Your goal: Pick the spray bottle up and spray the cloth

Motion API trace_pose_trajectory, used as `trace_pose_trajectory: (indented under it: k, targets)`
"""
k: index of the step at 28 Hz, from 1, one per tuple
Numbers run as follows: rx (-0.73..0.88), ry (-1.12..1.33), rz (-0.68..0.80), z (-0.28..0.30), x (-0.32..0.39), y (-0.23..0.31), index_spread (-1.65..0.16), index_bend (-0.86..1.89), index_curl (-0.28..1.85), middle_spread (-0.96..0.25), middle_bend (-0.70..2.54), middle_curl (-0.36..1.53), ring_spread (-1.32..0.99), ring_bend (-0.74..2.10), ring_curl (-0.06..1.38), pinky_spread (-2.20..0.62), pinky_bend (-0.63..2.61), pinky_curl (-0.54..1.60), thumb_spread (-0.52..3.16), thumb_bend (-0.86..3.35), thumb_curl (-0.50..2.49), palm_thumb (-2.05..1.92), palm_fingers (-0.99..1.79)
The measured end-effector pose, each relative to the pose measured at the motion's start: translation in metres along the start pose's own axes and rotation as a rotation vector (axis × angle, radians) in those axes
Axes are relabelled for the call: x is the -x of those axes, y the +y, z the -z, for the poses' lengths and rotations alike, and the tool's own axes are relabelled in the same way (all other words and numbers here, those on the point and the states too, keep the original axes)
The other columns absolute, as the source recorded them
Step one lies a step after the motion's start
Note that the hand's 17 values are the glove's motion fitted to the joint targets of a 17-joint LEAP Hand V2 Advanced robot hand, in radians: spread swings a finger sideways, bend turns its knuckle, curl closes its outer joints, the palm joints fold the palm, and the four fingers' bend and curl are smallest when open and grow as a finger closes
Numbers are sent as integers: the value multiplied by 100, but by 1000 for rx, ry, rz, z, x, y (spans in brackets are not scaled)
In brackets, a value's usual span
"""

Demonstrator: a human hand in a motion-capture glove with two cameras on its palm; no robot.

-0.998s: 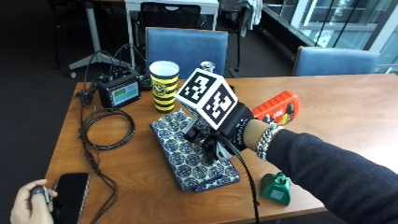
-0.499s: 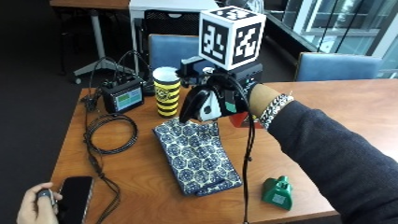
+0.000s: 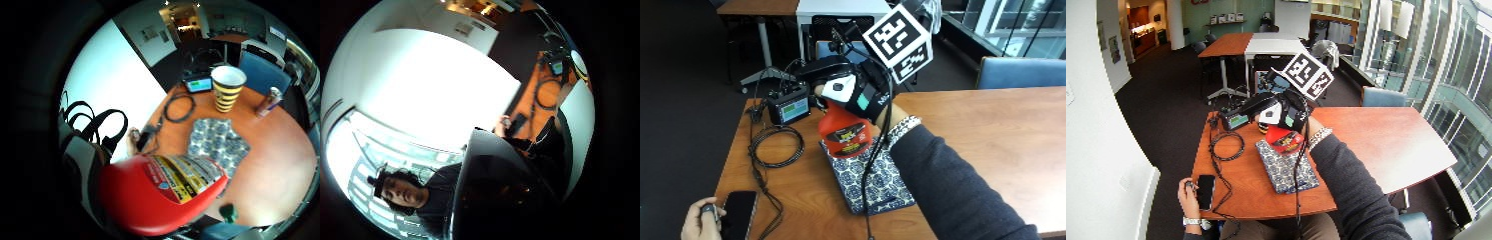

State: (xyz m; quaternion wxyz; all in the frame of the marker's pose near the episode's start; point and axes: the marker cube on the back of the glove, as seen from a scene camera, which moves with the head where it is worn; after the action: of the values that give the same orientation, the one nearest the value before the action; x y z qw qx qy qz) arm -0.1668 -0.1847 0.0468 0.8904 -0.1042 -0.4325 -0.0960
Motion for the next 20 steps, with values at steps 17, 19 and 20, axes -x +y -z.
trace_pose_trajectory:
  k: [17,19,20]
  targets:
    - [-251,-243,-185,-68,-19,-13,-30,28,61,-25,60,50,-24,66,46,-31,39,39,21,-3,81,93,138]
    - [-245,-240,-189,-72,-23,-14,-30,28,61,-25,60,50,-23,66,46,-31,39,39,22,-3,81,93,138]
    - [-243,-237,-189,-74,-25,-14,-30,28,61,-25,60,50,-23,66,46,-31,39,39,22,-3,81,93,137]
